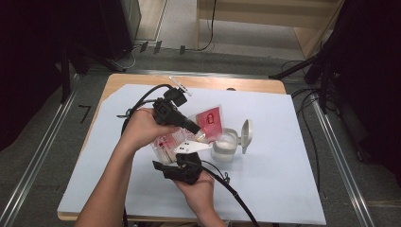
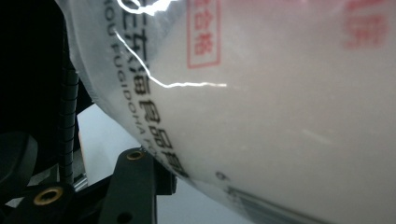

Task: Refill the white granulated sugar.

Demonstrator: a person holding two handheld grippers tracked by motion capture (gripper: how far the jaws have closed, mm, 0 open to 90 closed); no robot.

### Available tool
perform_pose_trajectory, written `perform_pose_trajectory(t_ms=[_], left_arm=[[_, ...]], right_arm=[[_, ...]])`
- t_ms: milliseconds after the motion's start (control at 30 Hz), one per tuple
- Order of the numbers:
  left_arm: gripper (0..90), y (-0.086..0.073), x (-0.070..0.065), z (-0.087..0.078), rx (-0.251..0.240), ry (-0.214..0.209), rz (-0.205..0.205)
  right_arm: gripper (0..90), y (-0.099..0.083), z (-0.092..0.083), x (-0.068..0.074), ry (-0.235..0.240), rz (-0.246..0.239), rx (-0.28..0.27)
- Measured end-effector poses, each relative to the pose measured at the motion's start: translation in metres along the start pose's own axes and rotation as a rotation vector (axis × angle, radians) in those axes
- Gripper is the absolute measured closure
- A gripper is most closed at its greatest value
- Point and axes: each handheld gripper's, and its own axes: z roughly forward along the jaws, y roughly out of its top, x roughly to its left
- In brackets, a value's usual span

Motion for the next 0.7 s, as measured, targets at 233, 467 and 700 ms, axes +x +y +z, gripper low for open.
perform_pose_trajectory(t_ms=[233,467,700], left_arm=[[90.0,-0.003,-0.002,-0.002,-0.017,0.012,0.011],[90.0,-0.009,0.003,-0.016,-0.061,-0.023,0.0],[90.0,-0.017,0.006,-0.029,-0.108,-0.038,-0.02]], right_arm=[[56.8,-0.001,-0.001,0.0,-0.001,-0.004,0.01],[56.0,0.002,-0.005,-0.002,-0.002,-0.006,-0.006],[55.5,0.004,-0.009,-0.005,-0.024,-0.016,-0.021]])
